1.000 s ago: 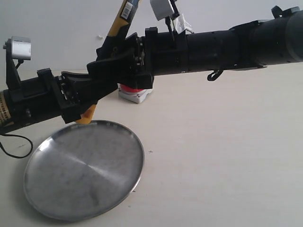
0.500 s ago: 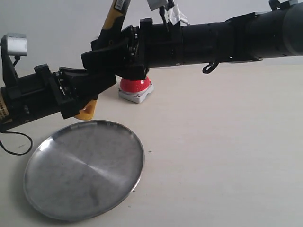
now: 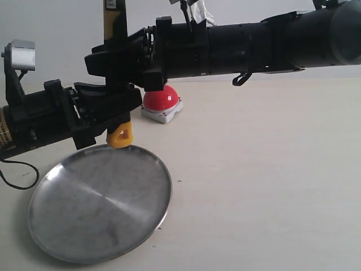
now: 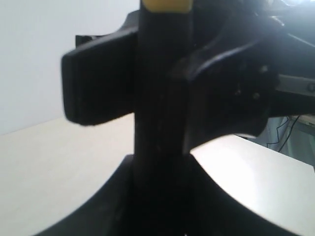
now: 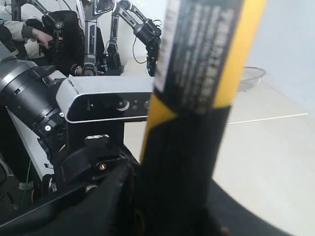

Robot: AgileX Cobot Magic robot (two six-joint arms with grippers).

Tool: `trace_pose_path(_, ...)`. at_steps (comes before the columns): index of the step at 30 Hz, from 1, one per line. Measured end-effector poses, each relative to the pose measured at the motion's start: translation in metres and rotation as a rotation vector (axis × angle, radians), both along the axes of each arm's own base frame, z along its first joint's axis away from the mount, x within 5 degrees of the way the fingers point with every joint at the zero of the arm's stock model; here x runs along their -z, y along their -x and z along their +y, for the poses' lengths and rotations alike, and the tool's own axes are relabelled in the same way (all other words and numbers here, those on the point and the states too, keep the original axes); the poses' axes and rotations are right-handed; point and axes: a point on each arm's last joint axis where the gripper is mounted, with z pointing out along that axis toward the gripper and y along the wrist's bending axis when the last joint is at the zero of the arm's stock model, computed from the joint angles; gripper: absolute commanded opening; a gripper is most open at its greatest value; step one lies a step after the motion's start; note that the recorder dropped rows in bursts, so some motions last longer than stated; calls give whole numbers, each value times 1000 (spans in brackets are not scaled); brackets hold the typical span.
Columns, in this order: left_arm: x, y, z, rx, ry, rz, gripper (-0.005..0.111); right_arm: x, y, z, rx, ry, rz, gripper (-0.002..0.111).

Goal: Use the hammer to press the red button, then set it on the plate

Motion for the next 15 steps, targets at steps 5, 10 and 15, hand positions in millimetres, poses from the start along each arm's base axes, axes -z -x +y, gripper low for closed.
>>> trace_pose_path(5, 0, 0, 0, -1, -1, 1, 0, 0, 0, 0, 4, 2, 14, 0)
trace_pose_path(10, 0, 0, 0, -1, -2, 0, 0, 0, 0, 0, 4, 2, 17, 0)
trace_pose_path(15, 0, 0, 0, -1, -2, 0, 0, 0, 0, 0, 4, 2, 15, 0)
